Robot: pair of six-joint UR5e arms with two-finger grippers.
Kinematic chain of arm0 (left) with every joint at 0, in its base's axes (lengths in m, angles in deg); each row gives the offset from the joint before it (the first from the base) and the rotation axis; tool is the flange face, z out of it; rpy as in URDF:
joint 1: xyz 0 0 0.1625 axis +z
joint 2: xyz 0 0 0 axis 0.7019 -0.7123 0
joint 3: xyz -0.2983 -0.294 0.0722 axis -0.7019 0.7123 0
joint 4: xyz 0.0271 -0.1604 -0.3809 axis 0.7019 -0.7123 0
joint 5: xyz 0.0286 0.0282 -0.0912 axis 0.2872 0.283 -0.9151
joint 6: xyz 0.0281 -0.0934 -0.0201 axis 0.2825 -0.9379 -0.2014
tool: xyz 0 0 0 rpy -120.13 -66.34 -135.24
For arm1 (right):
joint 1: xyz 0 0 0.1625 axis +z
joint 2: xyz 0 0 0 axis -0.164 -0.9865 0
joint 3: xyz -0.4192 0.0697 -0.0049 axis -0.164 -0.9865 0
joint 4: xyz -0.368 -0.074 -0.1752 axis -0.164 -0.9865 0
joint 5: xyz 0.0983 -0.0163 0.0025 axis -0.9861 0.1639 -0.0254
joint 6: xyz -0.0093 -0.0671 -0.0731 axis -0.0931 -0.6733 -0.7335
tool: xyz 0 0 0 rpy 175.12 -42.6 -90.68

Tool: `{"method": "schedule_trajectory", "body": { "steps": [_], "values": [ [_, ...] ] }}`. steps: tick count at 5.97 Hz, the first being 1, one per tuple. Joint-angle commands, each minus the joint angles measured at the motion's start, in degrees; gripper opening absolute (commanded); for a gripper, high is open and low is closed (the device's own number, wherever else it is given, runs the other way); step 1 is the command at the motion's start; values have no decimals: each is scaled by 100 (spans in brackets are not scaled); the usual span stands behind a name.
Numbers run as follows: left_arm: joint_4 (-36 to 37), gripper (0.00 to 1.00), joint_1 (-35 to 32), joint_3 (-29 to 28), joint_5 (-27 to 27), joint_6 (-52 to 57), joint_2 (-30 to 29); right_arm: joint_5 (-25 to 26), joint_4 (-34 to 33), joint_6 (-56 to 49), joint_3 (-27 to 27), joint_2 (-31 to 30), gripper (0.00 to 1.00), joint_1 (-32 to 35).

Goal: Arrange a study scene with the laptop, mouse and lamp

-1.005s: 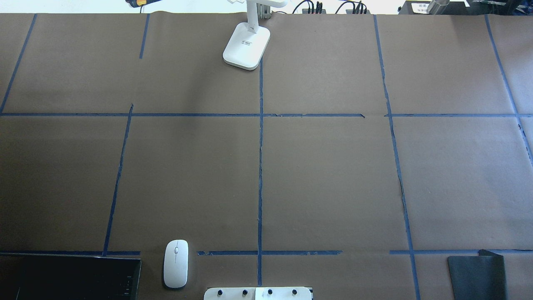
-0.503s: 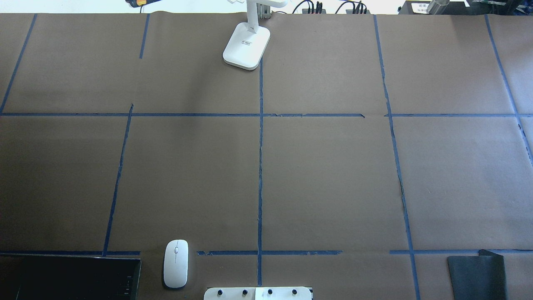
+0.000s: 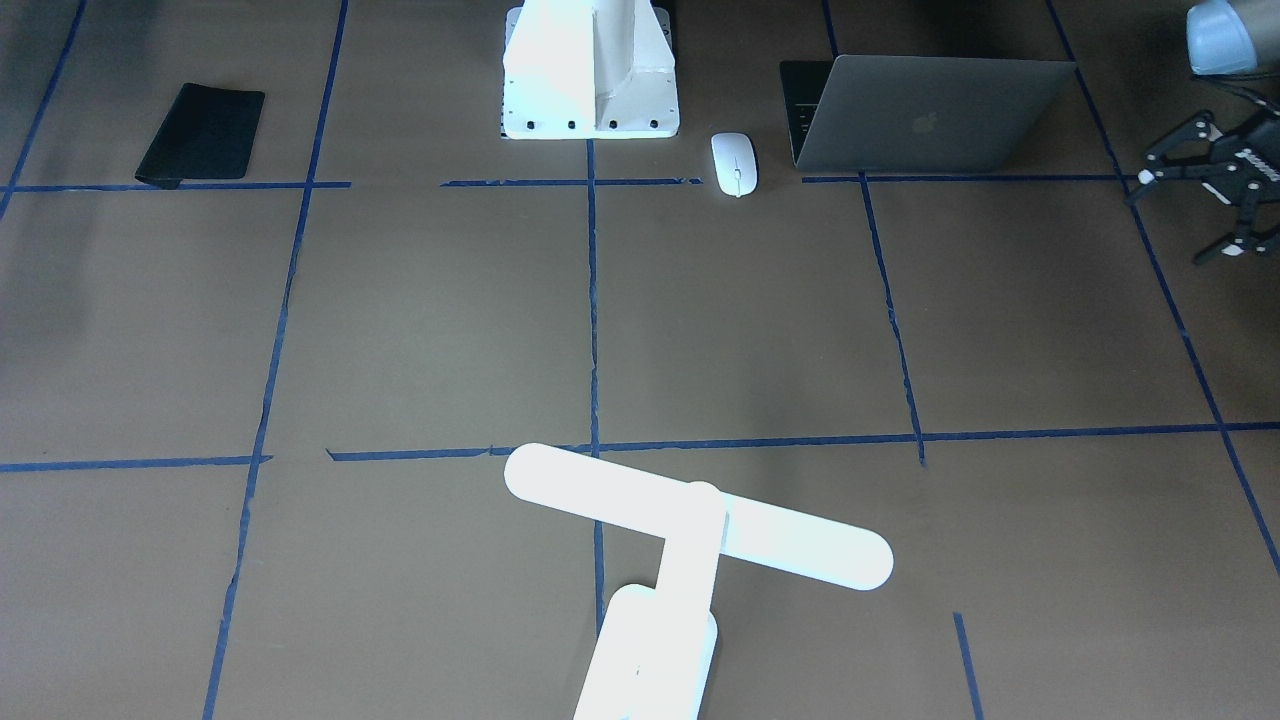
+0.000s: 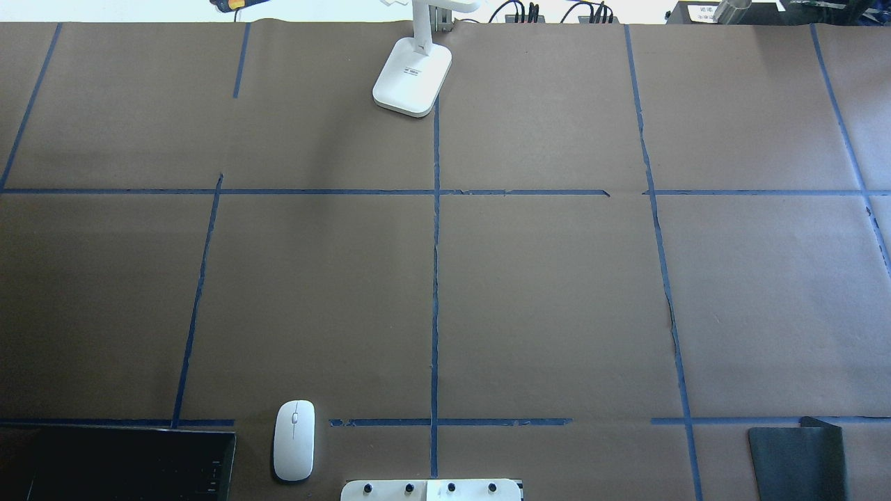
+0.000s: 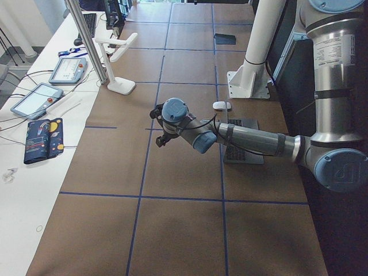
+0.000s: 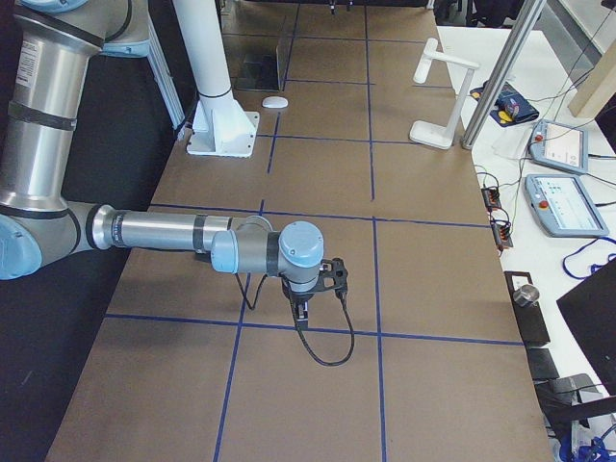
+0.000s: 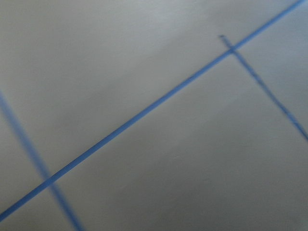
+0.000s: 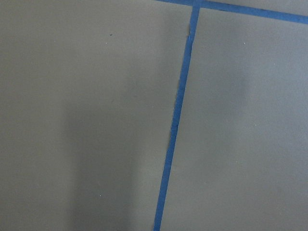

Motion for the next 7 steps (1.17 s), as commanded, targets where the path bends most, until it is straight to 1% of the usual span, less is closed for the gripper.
{"method": "schedule_trajectory", "body": {
  "steps": [1,2,3,4,5,6,7],
  "values": [
    [-61,100,687,758,-146,-287,26,5,0,0,0,-6,100,0],
    [-52,100,1065,1232,-155,-296,61,-4,9,9,0,-6,100,0],
    [-78,100,1521,1767,-138,-235,514,5,0,0,0,-6,100,0],
    [-78,99,1909,2077,-129,-235,702,5,0,9,0,-6,100,0],
    [-87,98,2348,2271,-120,-235,947,5,0,9,0,-6,100,0],
    [-479,99,2622,2273,-85,-209,1045,5,9,9,0,-6,100,0],
    [-517,100,2694,2256,11,209,1281,5,0,9,0,3,100,0]
  ]
}}
